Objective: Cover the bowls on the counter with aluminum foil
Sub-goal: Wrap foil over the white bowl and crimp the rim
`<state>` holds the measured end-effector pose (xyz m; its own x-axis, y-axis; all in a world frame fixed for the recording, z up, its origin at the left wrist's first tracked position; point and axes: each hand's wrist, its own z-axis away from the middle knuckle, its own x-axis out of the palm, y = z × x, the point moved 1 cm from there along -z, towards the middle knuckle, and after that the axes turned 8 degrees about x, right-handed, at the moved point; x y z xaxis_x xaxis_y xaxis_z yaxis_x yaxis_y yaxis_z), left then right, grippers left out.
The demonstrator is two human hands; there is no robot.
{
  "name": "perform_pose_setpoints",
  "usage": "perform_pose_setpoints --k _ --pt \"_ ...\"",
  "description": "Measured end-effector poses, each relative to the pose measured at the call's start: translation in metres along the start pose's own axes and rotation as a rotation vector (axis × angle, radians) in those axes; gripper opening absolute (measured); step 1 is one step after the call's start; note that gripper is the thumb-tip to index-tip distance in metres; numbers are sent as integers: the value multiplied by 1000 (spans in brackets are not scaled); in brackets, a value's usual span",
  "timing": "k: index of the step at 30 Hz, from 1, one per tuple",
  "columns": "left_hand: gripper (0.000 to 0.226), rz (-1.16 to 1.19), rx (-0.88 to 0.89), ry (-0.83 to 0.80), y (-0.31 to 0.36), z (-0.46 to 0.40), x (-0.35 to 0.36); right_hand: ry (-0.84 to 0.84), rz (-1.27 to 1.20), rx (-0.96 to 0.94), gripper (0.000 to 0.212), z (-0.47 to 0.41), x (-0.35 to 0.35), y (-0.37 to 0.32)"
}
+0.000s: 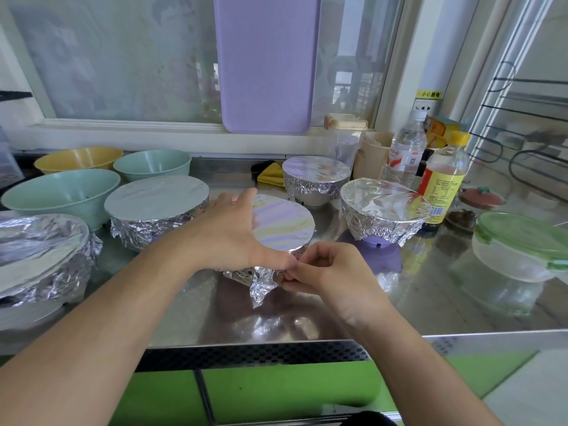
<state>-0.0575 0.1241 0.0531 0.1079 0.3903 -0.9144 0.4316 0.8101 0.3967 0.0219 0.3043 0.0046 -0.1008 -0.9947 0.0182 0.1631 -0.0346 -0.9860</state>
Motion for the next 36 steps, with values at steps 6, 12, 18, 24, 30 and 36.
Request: perform_pose_setpoints --k 6,12,18,24,30,36 --pt "152 -23 -15 -7 5 3 -2 -46 -32 135 21 2 7 0" --pt "151 -80 -39 -31 12 8 -5 153 270 11 7 29 6 3" --pt "148 -93 -49 -30 12 10 -4 370 521 -398 44 43 45 29" --pt "153 -86 -51 -44 11 10 -4 448 512 -370 33 30 56 36" --pt "155 -85 -51 -48 12 11 -5 617 831 -564 32 20 66 44" --pt "151 -81 -39 -51 10 11 -4 439 837 -743 8 32 53 53"
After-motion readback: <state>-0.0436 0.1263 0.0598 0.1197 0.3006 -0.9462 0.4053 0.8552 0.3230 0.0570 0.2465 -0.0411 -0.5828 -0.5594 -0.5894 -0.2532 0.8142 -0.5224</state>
